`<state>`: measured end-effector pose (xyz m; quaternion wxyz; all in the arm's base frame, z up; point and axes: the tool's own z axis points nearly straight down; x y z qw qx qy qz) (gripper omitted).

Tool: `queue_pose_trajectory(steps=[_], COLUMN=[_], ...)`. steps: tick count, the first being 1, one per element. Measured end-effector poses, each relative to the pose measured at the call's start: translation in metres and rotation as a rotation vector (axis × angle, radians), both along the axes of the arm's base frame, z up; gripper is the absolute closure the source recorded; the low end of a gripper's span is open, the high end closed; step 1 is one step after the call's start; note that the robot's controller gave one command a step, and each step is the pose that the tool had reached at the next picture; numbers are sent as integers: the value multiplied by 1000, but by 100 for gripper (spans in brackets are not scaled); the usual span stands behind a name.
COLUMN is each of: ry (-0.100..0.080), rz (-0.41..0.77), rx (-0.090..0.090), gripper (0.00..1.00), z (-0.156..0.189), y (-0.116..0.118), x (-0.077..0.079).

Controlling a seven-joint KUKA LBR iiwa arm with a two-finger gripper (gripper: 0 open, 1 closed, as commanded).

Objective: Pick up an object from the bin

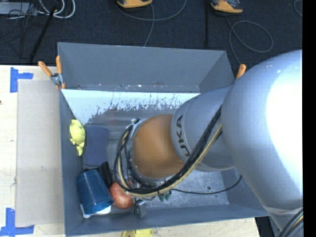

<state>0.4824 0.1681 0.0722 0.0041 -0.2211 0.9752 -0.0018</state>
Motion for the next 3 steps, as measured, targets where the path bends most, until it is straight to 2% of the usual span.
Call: queue_pose_trajectory(steps=[1, 3], ry=[-6, -6], rz=[73, 75], rx=[2, 3], gripper=[100, 100], z=[2, 2], y=[4, 5], x=[2, 1])
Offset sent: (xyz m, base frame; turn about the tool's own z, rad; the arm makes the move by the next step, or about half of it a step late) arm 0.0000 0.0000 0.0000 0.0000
